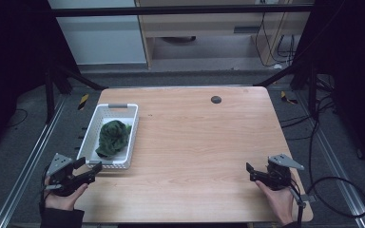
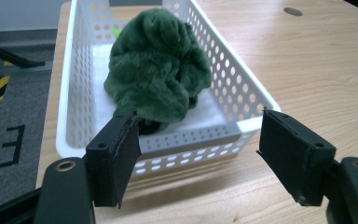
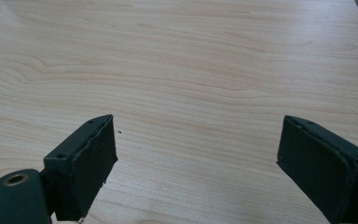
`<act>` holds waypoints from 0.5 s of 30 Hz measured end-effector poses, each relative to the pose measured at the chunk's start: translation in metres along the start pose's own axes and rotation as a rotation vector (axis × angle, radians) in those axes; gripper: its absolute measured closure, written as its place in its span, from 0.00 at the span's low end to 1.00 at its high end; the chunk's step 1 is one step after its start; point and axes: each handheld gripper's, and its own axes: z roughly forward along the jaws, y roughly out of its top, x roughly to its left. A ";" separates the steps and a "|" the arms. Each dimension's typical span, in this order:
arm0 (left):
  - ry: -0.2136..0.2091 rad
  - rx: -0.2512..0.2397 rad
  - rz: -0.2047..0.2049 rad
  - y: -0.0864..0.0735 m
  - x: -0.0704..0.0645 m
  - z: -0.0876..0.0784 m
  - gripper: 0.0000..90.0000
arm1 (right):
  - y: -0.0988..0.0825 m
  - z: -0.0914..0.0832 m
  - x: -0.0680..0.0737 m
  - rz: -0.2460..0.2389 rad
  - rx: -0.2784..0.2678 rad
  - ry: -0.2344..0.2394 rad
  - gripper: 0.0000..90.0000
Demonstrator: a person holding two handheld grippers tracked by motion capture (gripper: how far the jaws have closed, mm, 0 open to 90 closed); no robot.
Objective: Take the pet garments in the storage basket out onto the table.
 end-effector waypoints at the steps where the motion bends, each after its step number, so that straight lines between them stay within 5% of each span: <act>1: -0.002 0.002 0.007 0.003 0.000 0.000 0.31 | 0.000 0.000 0.000 -0.002 -0.001 0.000 0.13; 15: -0.016 0.068 0.085 0.040 0.003 0.008 0.30 | 0.001 0.000 0.000 -0.007 0.001 -0.006 0.13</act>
